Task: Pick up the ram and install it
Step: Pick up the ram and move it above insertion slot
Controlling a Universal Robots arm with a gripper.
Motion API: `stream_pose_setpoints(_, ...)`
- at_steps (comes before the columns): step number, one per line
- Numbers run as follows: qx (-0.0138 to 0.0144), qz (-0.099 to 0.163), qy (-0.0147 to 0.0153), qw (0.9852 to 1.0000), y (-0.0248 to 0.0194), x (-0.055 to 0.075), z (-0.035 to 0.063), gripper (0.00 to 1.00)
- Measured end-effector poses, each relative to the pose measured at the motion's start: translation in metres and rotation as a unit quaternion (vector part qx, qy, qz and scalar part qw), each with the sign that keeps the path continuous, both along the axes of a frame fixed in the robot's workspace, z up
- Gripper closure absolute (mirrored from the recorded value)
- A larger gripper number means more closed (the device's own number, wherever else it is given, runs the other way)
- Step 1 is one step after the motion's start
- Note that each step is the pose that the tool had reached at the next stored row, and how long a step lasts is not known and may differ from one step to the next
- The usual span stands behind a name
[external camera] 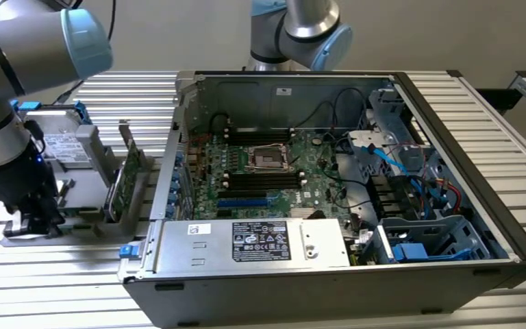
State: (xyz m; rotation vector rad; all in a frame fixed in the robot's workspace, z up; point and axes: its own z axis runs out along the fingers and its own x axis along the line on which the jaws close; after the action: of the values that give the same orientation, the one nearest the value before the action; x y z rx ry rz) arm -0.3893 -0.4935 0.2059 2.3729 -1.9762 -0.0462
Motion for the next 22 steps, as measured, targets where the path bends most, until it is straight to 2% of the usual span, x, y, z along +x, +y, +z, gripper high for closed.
stream_pose_setpoints(5, 0.0000, -0.003, 0.0001, 1.0000, -0.0001, 0.0003, -0.0064, 0.69)
stream_pose_setpoints(22, 0.0000, -0.018, 0.0001, 0.9998, -0.0001, 0.0014, -0.0085, 0.69)
